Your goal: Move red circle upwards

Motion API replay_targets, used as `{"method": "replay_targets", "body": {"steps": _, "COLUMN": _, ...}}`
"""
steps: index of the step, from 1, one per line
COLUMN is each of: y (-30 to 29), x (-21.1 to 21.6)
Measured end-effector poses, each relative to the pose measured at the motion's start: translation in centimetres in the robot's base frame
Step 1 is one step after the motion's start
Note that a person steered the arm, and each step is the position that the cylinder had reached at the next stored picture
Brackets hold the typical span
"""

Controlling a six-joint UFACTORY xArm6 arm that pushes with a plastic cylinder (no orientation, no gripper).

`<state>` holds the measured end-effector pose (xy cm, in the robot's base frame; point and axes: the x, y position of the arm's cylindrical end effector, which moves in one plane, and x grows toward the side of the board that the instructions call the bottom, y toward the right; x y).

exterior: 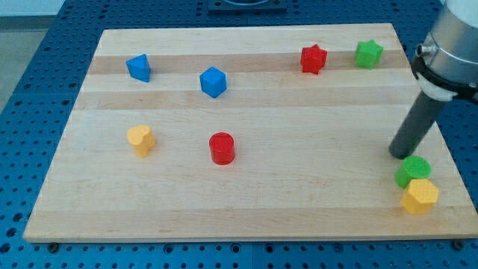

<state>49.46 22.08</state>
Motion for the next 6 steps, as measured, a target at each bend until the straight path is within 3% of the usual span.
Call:
{"method": "replay_targets", "body": {"steps": 1, "y": -3.8, "x": -1.1}}
{"method": "replay_targets", "body": {"steps": 3, "y": -13.0, "x": 5.0}}
{"method": "replay_targets", "body": {"steps": 4, "y": -20.3, "x": 6.1}}
{"method": "replay_targets", "body": {"steps": 5, "y": -26.0, "x": 4.1}}
{"method": "replay_targets", "body": {"steps": 6, "y": -27.7, "x": 0.1}}
